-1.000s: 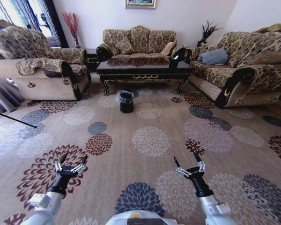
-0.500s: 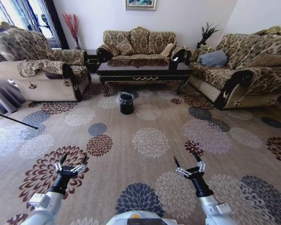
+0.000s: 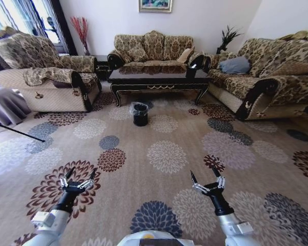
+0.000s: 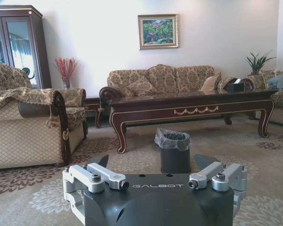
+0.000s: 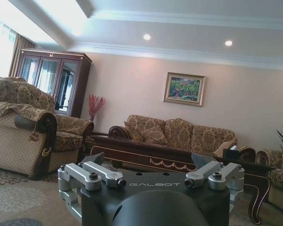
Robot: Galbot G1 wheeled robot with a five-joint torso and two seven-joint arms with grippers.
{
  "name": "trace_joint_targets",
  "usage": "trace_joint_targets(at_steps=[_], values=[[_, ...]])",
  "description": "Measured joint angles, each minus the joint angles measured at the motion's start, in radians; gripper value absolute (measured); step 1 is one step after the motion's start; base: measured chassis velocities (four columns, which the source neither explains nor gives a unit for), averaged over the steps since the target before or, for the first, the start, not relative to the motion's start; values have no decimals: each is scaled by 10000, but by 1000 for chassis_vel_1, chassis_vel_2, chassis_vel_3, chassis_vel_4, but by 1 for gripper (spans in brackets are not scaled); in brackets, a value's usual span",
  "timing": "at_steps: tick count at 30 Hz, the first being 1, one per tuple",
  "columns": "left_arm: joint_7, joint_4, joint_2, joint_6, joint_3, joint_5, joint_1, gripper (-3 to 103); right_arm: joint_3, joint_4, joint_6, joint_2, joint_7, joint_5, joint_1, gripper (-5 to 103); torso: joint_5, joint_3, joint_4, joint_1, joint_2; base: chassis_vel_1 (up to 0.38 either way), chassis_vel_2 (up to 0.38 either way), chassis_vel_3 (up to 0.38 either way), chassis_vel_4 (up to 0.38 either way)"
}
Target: Move to the front of the table and pick up the trash from the floor, then place it into the trash bin.
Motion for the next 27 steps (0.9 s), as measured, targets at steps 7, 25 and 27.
trace_joint_targets(at_steps=[7,25,27], values=[[0,0,0,0,0,0,0,100,1,0,0,0,0,0,0,100,3,170,-2,84,258,0,0,0,0],[0,0,0,0,0,0,0,100,1,0,0,0,0,0,0,100,2,648,-1,324,975,0,0,0,0],[0,0,0,0,0,0,0,100,0,0,0,0,0,0,-1,100,2,706,0,362,1072,0,0,0,0]])
